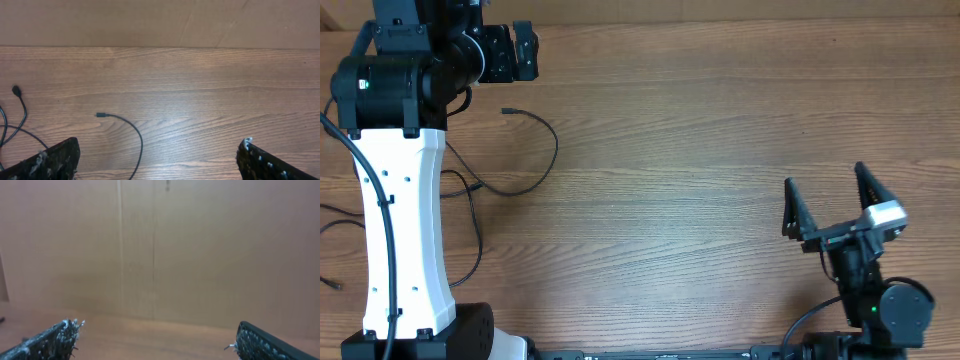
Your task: Untangle cables
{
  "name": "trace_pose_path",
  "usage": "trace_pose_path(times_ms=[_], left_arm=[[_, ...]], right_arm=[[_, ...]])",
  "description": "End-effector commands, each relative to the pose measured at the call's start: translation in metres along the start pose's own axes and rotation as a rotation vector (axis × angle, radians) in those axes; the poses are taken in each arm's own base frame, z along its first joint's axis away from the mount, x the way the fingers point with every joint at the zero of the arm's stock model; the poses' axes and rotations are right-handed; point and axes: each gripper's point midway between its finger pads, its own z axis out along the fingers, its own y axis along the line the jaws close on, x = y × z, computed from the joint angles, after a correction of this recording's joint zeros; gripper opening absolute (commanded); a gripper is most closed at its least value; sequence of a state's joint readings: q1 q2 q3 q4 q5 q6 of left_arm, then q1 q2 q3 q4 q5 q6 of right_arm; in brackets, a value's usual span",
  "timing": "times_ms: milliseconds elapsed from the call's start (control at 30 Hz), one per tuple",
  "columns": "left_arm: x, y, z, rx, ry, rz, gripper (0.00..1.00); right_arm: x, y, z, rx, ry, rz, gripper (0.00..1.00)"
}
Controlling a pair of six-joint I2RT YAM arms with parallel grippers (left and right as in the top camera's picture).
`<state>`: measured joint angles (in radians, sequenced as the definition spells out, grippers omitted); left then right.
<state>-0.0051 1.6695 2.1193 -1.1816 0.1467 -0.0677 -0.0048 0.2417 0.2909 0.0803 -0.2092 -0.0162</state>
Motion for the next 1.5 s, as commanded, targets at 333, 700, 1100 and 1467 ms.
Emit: trace_pose_path(times_ms=[333,700,1100,1467], left_arm=[[0.000,-0.002,0.001,0.009,0.001,0.006,1.00],[0.000,-0.002,0.001,0.009,0.001,0.006,1.00],[0.000,-0.002,0.001,0.009,0.001,0.006,1.00],[0.000,-0.002,0.001,0.009,0.001,0.006,1.00]], right_arm=[[0.058,0.009,-0.019,-0.043,0.004,-0.010,1.00],[0.113,0.054,-0.030,-0.310,0.188,0.105,1.00],[0.113,0.054,-0.030,-0.309,0.188,0.106,1.00],[0.113,0.054,-0.030,-0.309,0.188,0.106,1.00]])
